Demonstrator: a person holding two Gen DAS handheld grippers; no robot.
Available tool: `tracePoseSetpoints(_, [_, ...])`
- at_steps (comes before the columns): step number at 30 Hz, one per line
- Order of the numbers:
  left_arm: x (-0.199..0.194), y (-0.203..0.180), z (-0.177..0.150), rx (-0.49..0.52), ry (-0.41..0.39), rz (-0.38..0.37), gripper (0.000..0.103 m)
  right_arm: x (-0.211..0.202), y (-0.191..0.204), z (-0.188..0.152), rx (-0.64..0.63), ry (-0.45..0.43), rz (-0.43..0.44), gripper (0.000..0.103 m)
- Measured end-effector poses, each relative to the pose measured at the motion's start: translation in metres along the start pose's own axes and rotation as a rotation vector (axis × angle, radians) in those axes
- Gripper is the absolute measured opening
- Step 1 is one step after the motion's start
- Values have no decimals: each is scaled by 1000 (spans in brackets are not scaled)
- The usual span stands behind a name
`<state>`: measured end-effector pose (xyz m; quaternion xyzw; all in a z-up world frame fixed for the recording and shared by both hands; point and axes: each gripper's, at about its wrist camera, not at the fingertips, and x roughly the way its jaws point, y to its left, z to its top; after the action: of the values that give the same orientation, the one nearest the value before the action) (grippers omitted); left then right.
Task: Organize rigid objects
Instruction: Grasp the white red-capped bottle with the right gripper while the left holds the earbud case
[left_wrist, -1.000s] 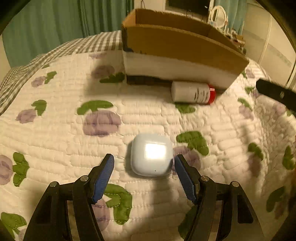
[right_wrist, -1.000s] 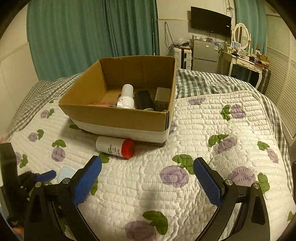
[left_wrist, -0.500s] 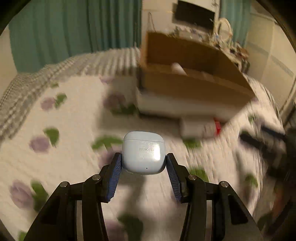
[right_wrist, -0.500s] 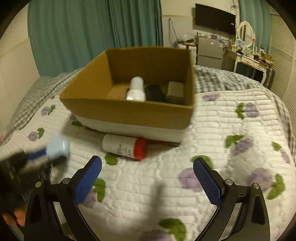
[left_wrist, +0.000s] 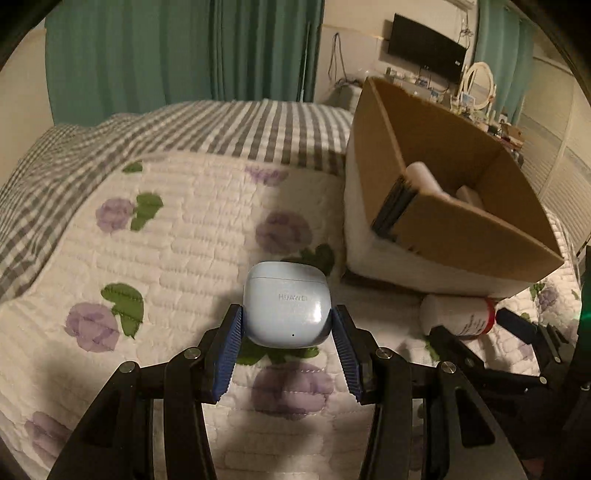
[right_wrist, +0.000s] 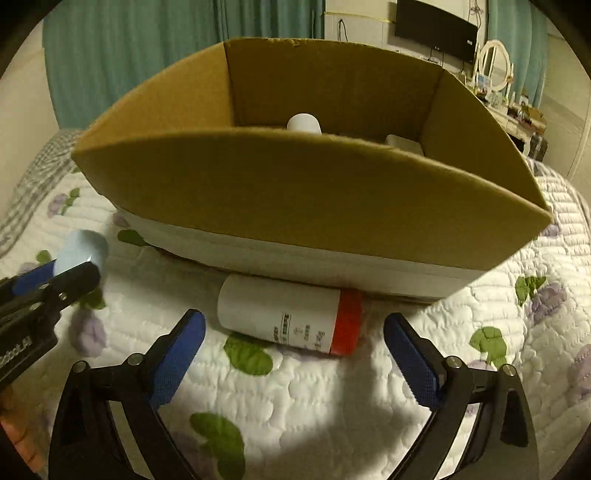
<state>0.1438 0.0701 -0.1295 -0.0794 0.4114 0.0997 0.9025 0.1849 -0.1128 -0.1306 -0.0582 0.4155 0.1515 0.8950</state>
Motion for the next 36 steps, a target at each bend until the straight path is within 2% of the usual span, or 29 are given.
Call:
tracePoseSetpoints(3, [3,-2,-3,12,13,2,49,8,0,3,17,5,6,93])
tracePoseSetpoints(5, [4,-5,-5,27,15,4,49,13,1,7,20,15,15,82])
tracePoseSetpoints(6, [5,-6,-5,33,16,5,49,17,2,7,16,22,17,81])
tracePoseSetpoints(10, [3,-8,-7,44,7,8,49,14,1,10,13,12,25,80])
tracePoseSetpoints(17, [-7,-15,-16,68,-6,9,49,-15,1,-2,-33,-4,22,80])
tracePoseSetpoints(26, [-50,-26,-21,89,-26,-22,49,-79,-21,-6,6,-73,39,80])
tracePoseSetpoints(31, [-81,-32,-10,76,-43,-61,49,-118,-31,3,-17,-129,44,80])
tracePoseSetpoints(36, [-111,-44,11,102,-93,-53,49,-156,-42,22,-21,-199,58,80])
